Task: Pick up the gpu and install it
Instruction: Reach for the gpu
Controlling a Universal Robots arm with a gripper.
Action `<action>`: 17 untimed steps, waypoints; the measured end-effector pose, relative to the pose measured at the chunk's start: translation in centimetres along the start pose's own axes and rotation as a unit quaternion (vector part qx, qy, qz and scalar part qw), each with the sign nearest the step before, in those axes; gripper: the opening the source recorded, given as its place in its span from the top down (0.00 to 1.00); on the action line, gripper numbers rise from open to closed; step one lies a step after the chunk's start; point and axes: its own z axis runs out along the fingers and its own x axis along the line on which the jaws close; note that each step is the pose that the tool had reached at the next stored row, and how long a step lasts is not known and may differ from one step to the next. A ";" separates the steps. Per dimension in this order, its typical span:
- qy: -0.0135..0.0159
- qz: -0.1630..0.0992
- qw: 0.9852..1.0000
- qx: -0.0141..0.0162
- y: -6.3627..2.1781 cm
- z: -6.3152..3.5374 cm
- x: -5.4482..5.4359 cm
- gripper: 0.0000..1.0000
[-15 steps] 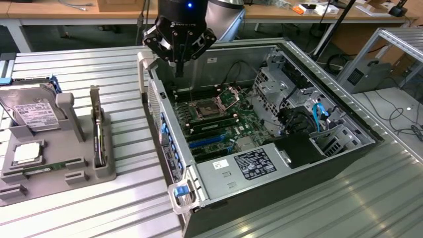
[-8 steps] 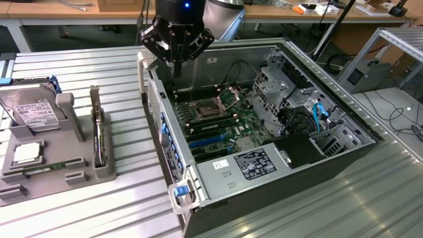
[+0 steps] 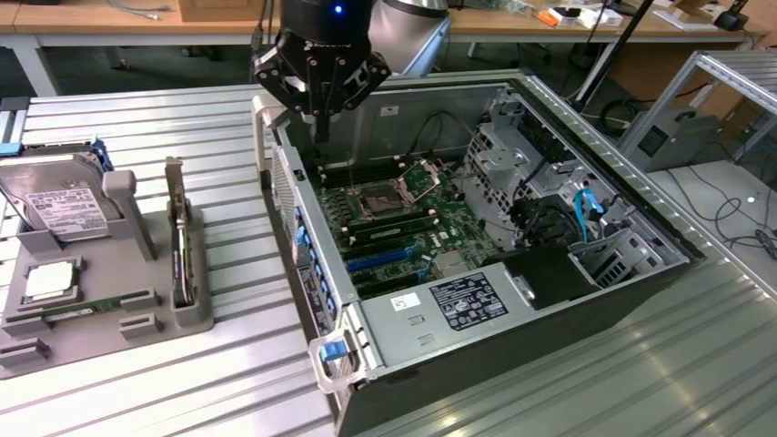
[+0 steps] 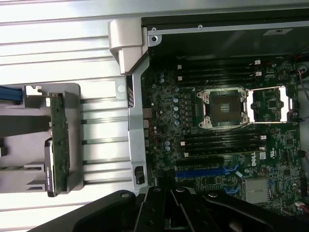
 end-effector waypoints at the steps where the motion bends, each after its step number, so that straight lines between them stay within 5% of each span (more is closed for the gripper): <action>1: 0.000 0.000 1.000 0.000 0.00 0.00 0.1 0.89; 17: 0.000 0.000 1.000 0.000 -0.07 -0.03 0.9 0.89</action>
